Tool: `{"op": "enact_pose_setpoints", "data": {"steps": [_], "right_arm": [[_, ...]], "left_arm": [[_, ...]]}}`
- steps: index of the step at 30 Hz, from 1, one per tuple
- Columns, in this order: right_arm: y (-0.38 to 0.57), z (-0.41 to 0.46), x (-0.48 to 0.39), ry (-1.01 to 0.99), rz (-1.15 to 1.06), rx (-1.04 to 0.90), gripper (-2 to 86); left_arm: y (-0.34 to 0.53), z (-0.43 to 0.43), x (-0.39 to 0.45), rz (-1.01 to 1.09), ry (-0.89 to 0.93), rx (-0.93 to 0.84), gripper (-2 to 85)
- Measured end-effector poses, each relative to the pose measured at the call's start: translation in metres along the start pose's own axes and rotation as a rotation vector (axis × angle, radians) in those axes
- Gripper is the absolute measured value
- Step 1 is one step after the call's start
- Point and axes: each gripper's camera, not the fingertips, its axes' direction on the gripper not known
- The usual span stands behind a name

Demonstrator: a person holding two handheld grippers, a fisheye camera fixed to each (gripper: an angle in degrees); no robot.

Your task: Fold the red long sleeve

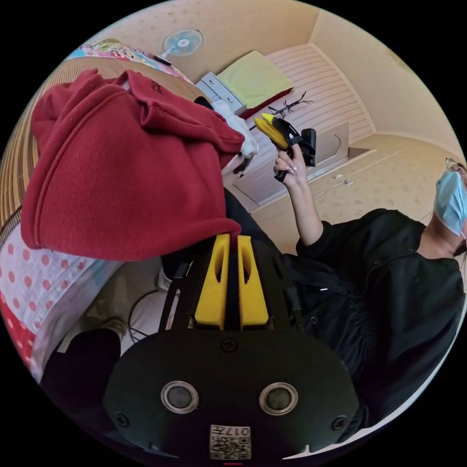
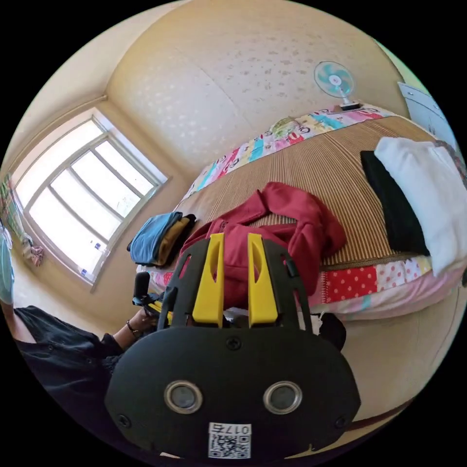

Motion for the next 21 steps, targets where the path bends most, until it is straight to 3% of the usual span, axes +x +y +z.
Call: {"op": "enact_pose_setpoints", "data": {"steps": [5, 7, 9, 15, 18, 21], "right_arm": [[-0.029, 0.157, -0.026, 0.276, -0.145, -0.398, 13.1], [-0.028, 0.173, -0.042, 0.343, -0.212, -0.411, 10.3], [-0.031, 0.143, -0.057, 0.302, -0.233, -0.333, 4.6], [0.007, -0.062, -0.053, -0.223, -0.386, 0.115, 2.3], [0.065, -0.129, -0.031, -0.176, -0.468, 0.126, 2.1], [0.115, -0.141, 0.017, -0.062, -0.315, -0.002, 2.0]], "left_arm": [[-0.006, 0.0, 0.002, 0.017, -0.081, -0.039, 3.6], [-0.008, 0.0, 0.005, 0.023, -0.115, -0.041, 3.6], [-0.008, -0.001, 0.006, 0.022, -0.143, -0.041, 3.6], [-0.001, -0.008, 0.007, 0.079, -0.169, -0.013, 3.7], [0.003, -0.018, -0.002, 0.073, -0.143, 0.041, 3.6], [0.007, -0.029, -0.014, 0.059, -0.118, 0.106, 3.4]]}}
